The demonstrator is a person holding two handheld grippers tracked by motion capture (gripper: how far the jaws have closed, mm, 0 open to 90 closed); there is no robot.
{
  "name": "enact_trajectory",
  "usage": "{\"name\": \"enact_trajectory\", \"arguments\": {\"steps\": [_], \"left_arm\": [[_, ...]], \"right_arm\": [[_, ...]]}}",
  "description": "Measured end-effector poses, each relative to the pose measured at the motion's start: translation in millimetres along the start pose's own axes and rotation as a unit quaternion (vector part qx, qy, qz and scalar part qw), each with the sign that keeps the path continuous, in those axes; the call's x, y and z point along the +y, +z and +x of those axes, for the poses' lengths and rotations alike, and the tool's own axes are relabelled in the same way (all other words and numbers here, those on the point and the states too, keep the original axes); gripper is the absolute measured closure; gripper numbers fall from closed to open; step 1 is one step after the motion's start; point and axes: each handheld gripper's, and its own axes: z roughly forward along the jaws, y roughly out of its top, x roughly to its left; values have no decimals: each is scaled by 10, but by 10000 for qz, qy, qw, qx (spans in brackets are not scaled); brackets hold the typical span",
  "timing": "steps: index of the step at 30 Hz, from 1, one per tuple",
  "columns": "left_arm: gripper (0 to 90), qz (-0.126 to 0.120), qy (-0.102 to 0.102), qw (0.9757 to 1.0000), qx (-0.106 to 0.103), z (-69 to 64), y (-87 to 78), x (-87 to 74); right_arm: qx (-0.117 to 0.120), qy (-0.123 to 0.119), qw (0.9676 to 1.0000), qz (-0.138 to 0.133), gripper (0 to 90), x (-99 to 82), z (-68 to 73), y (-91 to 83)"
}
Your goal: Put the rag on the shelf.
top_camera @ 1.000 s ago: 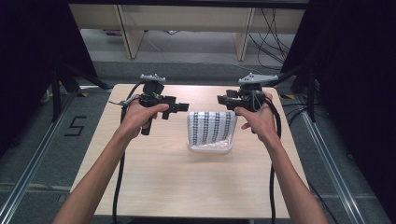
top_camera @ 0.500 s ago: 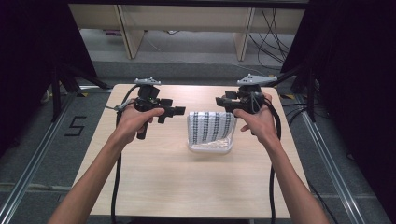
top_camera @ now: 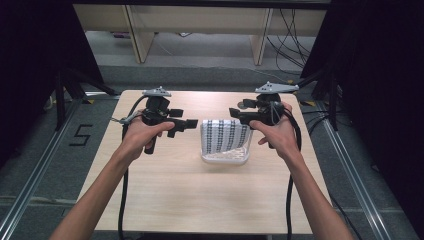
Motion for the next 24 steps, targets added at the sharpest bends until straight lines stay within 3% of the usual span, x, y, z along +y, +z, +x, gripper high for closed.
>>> {"name": "enact_trajectory", "arguments": {"steps": [3, 6, 7, 12, 14, 15, 17, 18, 24], "left_arm": [[212, -56, -44, 10000, -36, -10, -28, -20], [206, -74, -95, 9998, -187, -18, -53, -36], [203, -111, -137, 9995, -259, -24, -61, -44], [177, -121, -6, 9998, -181, -74, -99, -92], [177, -119, 25, 9998, -162, -98, -111, -138], [177, -119, 25, 9998, -162, -98, -111, -138], [177, -72, 64, 9998, -168, -114, -125, -167], [177, -92, 50, 9998, -181, -122, -128, -177], [177, -56, 110, 9996, -247, -177, -173, -240]], "right_arm": [[-12, 9, 10000, -24, 304, -12, 19, -20], [-33, -16, 9999, -102, 263, -26, 34, -40], [-48, 72, 9999, -57, 240, -31, 50, -50], [-28, 23, 9999, -96, 222, -49, 78, -87], [103, 167, 9997, -140, 222, -68, 118, -106], [95, 27, 9998, -171, 222, -74, 122, -107], [83, 66, 9998, -182, 221, -82, 146, -110], [43, -71, 9998, -190, 221, -92, 162, -119], [118, 47, 9998, -147, 222, -101, 236, -166]]}}
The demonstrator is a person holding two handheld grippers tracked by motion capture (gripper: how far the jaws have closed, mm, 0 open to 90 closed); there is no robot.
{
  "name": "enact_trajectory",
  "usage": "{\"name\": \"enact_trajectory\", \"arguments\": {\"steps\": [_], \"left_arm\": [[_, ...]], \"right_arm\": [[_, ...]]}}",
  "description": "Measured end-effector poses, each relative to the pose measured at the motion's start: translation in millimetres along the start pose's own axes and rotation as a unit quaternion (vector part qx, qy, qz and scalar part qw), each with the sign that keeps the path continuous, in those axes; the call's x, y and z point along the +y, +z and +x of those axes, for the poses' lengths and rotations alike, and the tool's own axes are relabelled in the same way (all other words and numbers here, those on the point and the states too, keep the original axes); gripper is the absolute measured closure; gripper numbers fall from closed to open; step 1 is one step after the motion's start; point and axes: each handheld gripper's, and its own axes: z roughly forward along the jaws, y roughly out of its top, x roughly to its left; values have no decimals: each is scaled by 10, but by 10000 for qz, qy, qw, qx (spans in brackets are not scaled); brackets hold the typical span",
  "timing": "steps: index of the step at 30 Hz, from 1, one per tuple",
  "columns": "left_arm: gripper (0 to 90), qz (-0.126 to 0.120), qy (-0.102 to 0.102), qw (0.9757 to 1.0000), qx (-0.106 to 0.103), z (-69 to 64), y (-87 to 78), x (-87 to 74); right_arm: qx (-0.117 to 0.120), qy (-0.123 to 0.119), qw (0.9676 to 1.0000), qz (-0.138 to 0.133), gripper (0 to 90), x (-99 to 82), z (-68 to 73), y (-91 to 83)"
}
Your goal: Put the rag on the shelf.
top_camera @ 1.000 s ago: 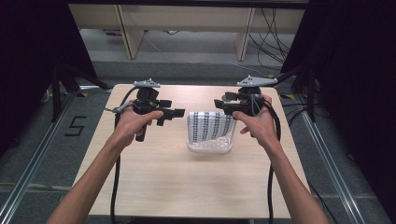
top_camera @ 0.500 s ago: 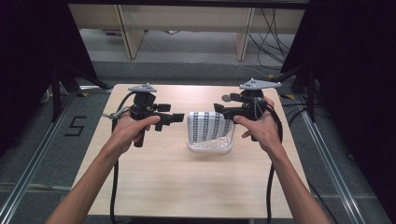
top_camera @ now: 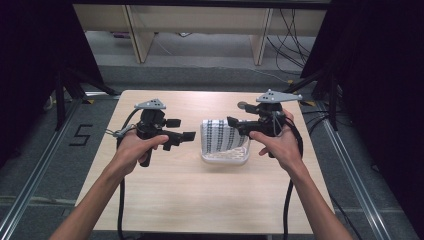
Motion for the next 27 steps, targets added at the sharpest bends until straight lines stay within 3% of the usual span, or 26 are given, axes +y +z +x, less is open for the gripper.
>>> {"name": "enact_trajectory", "arguments": {"steps": [7, 10, 11, 15, 18, 19, 27], "left_arm": [[177, -2, 72, 10000, -21, -41, -23, -48], [177, 19, 88, 10000, -36, -59, -36, -75], [177, 13, 112, 9999, -12, -69, -43, -83], [177, 2, 186, 9998, 8, -97, -70, -119], [177, -20, 184, 9998, -46, -111, -77, -161], [177, 14, 184, 9998, -36, -119, -87, -174], [177, 37, 239, 9997, -62, -183, -129, -258]], "right_arm": [[3, -119, 9999, -23, 224, -43, 14, -26], [70, 2, 10000, -43, 226, -60, 29, -33], [96, -82, 9999, -78, 226, -64, 22, -31], [35, -48, 9999, -102, 227, -88, 38, -62], [116, 27, 9999, -93, 227, -106, 58, -80], [81, -80, 9999, -117, 226, -112, 52, -82], [187, 47, 9997, -125, 227, -164, 109, -116]]}}
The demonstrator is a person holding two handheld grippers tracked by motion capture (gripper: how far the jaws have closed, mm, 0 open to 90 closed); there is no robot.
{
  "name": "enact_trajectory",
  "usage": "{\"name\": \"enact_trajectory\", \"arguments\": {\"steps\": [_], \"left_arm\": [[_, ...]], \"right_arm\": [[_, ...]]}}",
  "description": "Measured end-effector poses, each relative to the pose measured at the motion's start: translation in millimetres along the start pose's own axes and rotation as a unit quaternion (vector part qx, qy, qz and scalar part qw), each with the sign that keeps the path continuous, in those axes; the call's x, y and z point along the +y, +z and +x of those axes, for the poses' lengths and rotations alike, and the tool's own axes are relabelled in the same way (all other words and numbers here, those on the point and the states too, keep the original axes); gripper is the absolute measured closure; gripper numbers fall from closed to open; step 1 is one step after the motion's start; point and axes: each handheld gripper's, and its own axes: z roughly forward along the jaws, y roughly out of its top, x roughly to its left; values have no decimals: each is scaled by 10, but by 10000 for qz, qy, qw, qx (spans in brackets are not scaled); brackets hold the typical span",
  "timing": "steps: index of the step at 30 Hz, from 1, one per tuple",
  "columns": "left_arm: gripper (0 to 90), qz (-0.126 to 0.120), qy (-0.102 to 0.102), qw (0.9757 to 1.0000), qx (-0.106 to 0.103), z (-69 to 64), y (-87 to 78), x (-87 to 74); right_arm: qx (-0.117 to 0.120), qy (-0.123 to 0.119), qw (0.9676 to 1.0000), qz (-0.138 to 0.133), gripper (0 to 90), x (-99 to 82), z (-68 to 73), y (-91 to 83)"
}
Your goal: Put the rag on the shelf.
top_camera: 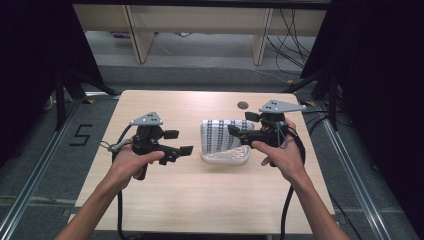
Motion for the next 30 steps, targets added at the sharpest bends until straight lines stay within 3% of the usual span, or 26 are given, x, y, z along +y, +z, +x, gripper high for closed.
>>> {"name": "enact_trajectory", "arguments": {"steps": [2, 5, 11, 12, 14, 16, 19, 27, 30], "left_arm": [[177, 8, 27, 10000, -75, -12, 1, -18], [177, 20, 118, 9999, 6, -52, 10, -59], [177, 60, 149, 9999, -51, -91, 7, -102], [176, 82, 199, 9998, -56, -100, 11, -124], [174, 115, 224, 9997, -28, -111, 12, -135], [166, 115, 260, 9996, -85, -121, 17, -157], [166, 113, 269, 9996, -64, -152, 9, -188], [166, 107, 262, 9995, -167, -174, -13, -282], [166, 198, 271, 9994, -110, -180, -28, -309]], "right_arm": [[24, -94, 9999, -36, 227, -15, -10, 4], [2, -11, 10000, -54, 226, -46, 11, -14], [65, 59, 10000, -14, 224, -88, 29, -53], [37, -75, 9999, -58, 224, -98, 16, -54], [53, 11, 10000, -54, 223, -110, 31, -59], [123, -129, 9998, -80, 223, -132, 23, -57], [112, 4, 9999, -40, 221, -169, 58, -82], [95, -97, 9999, -53, 220, -243, 85, -128], [136, -73, 9999, -42, 219, -265, 100, -140]]}}
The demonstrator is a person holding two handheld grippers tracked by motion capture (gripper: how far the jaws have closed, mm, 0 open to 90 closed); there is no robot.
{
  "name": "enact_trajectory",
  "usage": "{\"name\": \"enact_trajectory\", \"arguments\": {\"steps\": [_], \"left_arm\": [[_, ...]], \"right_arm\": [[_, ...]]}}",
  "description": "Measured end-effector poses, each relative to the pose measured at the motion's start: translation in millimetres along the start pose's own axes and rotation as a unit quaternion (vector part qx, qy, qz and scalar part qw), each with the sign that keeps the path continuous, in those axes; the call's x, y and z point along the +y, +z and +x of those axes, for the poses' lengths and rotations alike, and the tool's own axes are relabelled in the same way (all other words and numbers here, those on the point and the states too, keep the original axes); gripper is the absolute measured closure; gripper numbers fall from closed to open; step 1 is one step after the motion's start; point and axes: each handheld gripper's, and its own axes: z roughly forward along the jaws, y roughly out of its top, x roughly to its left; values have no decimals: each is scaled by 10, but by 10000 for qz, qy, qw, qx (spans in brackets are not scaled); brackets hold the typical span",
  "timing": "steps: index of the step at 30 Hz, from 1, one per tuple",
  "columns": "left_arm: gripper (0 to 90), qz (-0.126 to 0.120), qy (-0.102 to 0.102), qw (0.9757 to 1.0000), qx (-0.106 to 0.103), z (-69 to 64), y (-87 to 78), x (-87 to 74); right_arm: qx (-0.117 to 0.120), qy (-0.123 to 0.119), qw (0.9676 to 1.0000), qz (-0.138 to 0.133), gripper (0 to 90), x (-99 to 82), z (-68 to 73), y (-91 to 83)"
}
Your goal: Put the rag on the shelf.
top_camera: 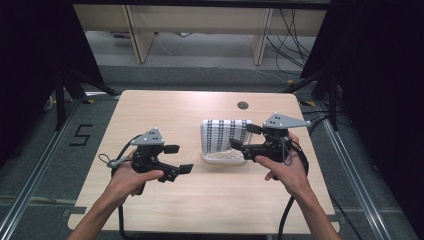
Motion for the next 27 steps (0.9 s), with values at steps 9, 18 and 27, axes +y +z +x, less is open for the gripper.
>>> {"name": "enact_trajectory", "arguments": {"steps": [9, 18, 27], "left_arm": [[166, -94, 15, 10000, -21, -18, -34, -90], [154, -112, 53, 9998, -125, -29, -69, -170], [152, -55, 51, 9999, -81, -35, -94, -261]], "right_arm": [[-9, -17, 10000, 6, 216, -75, 40, -19], [15, -54, 10000, 64, 205, -144, 93, -43], [39, 77, 9999, 148, 197, -251, 98, -53]]}}
